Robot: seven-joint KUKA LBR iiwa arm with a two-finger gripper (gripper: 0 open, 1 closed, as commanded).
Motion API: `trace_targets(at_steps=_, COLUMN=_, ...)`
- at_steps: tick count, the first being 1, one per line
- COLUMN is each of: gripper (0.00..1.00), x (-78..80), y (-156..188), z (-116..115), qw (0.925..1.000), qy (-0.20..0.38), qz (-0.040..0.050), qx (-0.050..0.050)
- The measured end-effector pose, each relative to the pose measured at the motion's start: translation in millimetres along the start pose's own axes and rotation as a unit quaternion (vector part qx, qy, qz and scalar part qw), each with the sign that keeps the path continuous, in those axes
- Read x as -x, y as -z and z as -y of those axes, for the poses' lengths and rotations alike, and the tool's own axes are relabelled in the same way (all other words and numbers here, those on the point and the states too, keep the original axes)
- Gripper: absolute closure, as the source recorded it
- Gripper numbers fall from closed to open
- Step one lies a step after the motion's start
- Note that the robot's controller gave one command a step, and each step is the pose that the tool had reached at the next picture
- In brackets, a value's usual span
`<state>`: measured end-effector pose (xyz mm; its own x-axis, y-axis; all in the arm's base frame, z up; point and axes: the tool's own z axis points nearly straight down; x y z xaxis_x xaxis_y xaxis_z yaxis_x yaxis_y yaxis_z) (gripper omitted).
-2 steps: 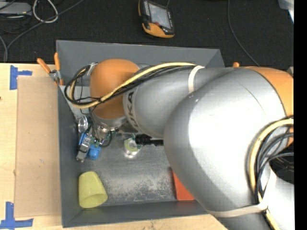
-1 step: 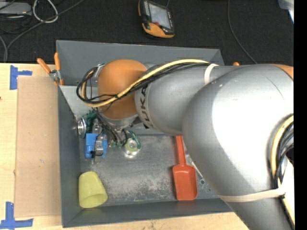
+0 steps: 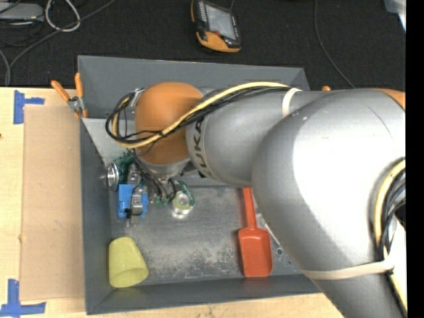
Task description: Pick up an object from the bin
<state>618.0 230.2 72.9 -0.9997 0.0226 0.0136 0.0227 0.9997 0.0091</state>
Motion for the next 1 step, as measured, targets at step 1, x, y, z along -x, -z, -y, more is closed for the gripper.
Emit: trace_targets(at_steps=1, gripper=1.00, x=-0.2, y=8.2, z=-0.3, qw=1.0000, qy=0.000, qz=0.0005, qx=0.000)
